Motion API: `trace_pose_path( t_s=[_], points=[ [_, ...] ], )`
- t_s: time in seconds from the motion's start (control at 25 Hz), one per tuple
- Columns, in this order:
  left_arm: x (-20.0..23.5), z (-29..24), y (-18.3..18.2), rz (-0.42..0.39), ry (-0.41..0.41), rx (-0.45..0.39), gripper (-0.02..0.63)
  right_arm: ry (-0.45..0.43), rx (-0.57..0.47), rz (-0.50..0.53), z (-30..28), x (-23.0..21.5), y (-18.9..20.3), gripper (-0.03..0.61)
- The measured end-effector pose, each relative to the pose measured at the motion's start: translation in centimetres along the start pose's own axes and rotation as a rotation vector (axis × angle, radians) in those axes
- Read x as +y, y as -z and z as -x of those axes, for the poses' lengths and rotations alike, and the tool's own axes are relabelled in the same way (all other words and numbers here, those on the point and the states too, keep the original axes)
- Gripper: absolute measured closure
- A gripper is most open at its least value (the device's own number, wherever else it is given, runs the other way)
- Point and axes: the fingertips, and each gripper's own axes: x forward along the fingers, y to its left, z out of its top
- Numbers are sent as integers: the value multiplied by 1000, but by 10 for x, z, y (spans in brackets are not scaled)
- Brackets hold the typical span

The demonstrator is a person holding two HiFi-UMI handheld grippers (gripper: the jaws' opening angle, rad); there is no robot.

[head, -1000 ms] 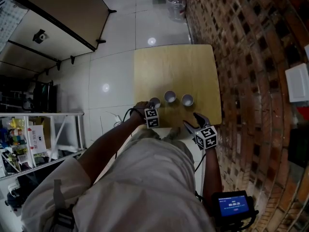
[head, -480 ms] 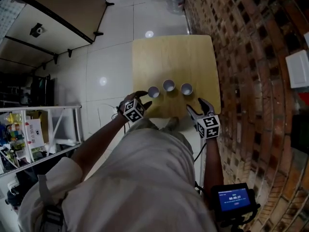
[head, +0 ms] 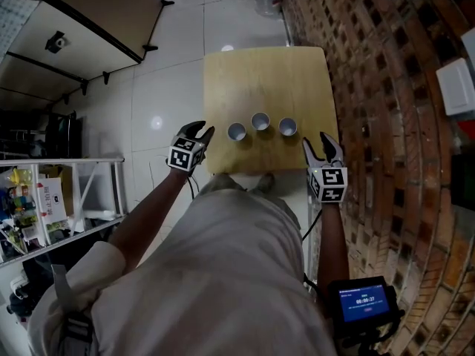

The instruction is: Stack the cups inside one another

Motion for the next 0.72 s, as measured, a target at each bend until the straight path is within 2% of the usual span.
trace_pose_path(
  t_s=[0.32,0.44,0.52,0.72],
  points=[
    [-11,9,-5,31,21,-43,462,23,24,-12,7,5,16,377],
    [-13,17,-9,58,25,-68,515,19,36,-8,6,11,22,379],
    [-15,21,-8,75,26,-65,535,13,43,7,4,19,25,380],
    [-9,20,-12,97,54,-82,525,-38,77,70,-13,55,28,397]
  ],
)
